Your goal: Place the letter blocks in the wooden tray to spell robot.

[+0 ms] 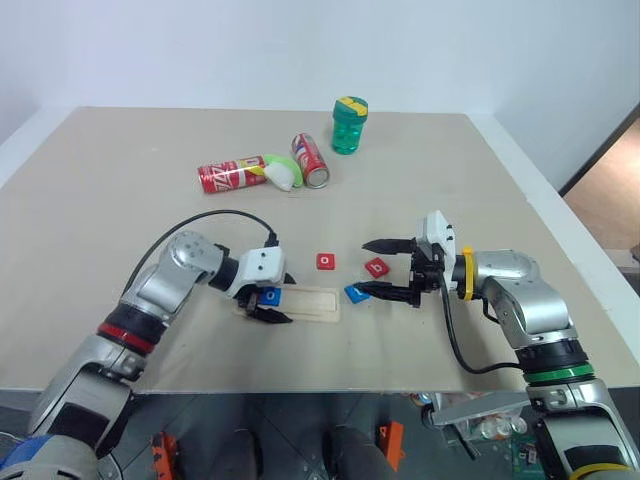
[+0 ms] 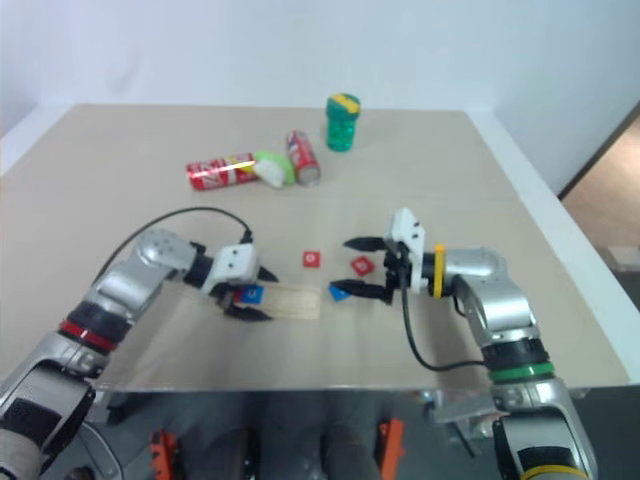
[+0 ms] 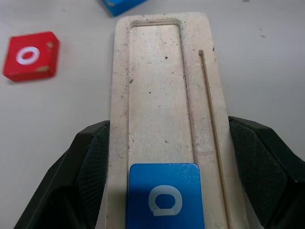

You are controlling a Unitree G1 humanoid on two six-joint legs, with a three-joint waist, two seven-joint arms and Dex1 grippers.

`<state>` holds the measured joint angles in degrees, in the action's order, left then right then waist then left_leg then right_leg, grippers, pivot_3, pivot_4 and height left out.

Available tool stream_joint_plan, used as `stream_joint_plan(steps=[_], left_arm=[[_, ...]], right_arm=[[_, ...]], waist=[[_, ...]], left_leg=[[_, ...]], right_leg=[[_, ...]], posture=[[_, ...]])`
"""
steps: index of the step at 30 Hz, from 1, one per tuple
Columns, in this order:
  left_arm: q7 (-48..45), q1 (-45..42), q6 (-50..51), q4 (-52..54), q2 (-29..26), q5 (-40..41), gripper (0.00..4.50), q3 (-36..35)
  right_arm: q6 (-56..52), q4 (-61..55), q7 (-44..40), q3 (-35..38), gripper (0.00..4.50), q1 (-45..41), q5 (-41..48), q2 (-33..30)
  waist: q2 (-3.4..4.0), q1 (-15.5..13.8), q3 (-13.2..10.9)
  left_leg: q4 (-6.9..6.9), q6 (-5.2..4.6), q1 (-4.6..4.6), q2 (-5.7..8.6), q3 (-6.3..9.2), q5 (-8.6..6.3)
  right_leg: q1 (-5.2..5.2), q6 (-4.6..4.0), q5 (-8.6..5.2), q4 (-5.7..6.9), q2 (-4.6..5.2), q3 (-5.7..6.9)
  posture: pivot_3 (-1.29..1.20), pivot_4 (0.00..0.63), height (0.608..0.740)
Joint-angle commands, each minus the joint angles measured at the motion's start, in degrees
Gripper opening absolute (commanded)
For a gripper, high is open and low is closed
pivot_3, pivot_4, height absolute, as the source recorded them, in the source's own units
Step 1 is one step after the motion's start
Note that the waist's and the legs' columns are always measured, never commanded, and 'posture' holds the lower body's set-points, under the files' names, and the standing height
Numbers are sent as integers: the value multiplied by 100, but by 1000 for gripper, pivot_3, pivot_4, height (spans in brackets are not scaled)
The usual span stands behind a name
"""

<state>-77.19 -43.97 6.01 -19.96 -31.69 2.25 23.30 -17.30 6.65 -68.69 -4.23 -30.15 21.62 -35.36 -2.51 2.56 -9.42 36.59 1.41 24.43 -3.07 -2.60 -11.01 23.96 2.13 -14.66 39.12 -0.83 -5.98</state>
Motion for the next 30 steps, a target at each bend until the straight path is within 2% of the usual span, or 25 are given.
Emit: stream_joint_plan(steps=[1,5,7,8,12,16,19,22,25,30], left_arm=[[-11,-177,-33,-275,87,-182,3206,48],[-102,-231,-26,-410,178,-169,3206,9],[-128,-252,-23,-427,179,-181,4285,-5],[-144,-262,-31,-426,172,-186,4471,-11],[-197,-344,216,14,6,115,4471,-385],[-333,-189,1278,1034,-299,938,4471,-982],[-25,272,2156,1972,-325,1641,4471,-1474],[789,1161,2565,2981,-175,2107,4471,-2158],[1637,2103,2565,3814,64,2242,4471,-2619],[2684,3158,2368,4669,490,2116,4471,-2851]], right_arm=[[16,-324,37,207,4500,75,76,-121],[17,-333,64,215,4500,98,93,-138],[70,-237,48,217,4500,64,71,-131],[96,-185,40,217,4500,41,59,-126],[350,438,-28,175,4500,-310,-121,-119],[526,1567,169,124,4500,-896,-474,-68],[454,1813,496,199,4500,-992,-585,10],[-35,1225,1075,373,4500,-639,-471,161],[-410,300,1684,471,4500,-75,-458,332],[-820,-514,2746,598,4500,442,-570,744]], waist=[[0,1,0],[0,2,0],[0,2,0],[0,2,0],[1,15,-2],[5,38,-12],[10,27,-10],[13,30,-8],[14,3,-9],[15,4,-8]], left_leg=[[2,0,0,0,2,0],[9,-3,0,1,6,2],[11,-6,-1,1,9,4],[12,-6,-1,1,12,4],[11,-6,1,2,12,4],[9,-8,9,-3,12,5],[3,-8,10,-3,20,5],[-5,-16,11,-3,25,-2],[-5,-15,28,-1,43,-5],[-1,-9,31,2,49,-1]], right_leg=[[-1,2,0,0,0,1],[-6,30,-10,0,0,4],[-9,31,-9,0,0,5],[-10,31,-9,0,0,7],[-8,31,-9,0,0,8],[5,27,-7,2,-3,7],[3,-1,3,4,-2,15],[4,-8,-6,4,7,17],[12,-11,-10,5,10,37],[12,-14,-3,8,11,42]], posture=[[0,150,740],[0,150,740],[0,150,740],[0,150,740],[0,150,740],[0,150,740],[0,150,740],[0,150,740],[0,150,740],[0,150,740]])
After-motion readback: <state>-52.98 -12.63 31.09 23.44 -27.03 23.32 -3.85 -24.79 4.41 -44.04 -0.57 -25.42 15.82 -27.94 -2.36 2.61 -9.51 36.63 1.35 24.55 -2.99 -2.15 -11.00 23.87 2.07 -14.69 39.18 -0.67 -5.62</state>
